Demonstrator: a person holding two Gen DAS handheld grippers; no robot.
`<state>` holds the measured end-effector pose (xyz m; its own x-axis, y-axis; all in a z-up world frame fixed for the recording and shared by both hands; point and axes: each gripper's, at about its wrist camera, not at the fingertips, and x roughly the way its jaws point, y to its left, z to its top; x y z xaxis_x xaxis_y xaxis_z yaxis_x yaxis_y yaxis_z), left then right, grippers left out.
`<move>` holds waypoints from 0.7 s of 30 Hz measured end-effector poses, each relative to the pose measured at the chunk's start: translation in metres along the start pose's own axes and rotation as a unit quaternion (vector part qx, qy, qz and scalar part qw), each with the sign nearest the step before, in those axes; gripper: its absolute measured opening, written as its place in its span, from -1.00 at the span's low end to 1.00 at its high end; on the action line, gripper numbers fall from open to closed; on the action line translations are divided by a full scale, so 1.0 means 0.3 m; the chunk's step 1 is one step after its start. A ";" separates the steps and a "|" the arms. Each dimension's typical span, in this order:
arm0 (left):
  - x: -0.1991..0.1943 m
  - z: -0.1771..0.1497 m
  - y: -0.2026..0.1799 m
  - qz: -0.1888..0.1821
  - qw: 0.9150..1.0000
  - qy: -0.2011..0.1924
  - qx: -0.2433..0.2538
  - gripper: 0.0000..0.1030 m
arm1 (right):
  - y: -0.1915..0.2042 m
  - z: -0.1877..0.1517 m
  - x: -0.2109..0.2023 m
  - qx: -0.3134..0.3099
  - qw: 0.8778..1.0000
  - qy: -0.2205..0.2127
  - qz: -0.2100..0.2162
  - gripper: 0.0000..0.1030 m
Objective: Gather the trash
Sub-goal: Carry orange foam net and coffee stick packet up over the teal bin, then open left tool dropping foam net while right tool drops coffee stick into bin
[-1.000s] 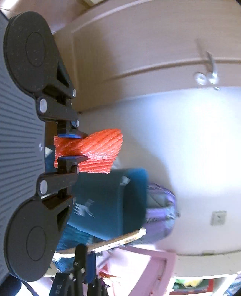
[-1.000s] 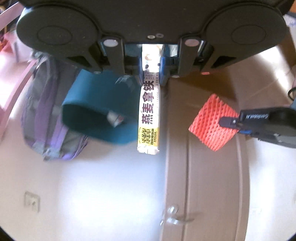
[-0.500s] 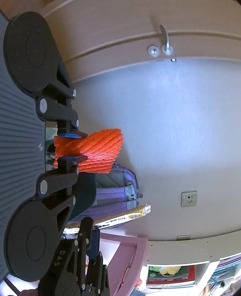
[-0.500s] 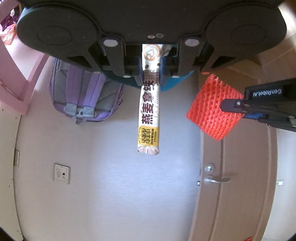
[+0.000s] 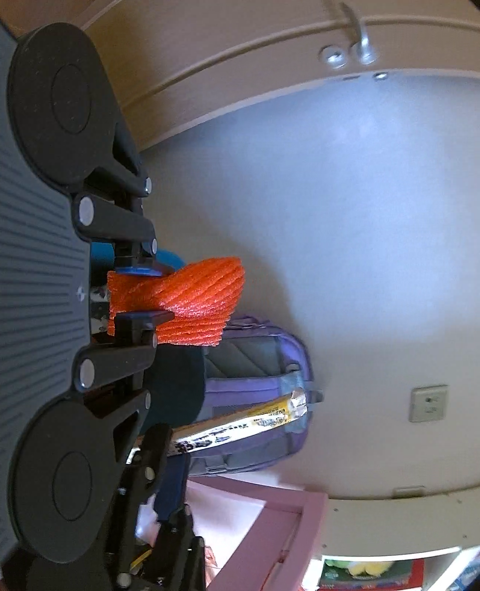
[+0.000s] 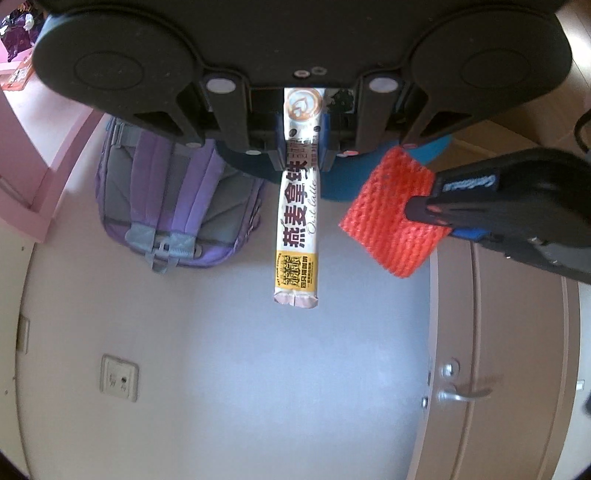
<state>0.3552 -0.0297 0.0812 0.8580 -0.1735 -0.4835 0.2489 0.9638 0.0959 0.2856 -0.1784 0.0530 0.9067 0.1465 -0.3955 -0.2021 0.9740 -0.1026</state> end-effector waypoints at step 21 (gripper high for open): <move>0.363 -0.086 -0.088 -0.009 0.990 0.139 0.023 -0.64 | -0.031 -0.117 0.226 0.002 0.995 0.103 0.004 -0.62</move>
<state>0.4305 -0.0689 0.0036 0.6987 -0.1215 -0.7051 0.2878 0.9499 0.1216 0.3361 -0.1836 -0.0049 0.8094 0.1163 -0.5756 -0.2079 0.9735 -0.0956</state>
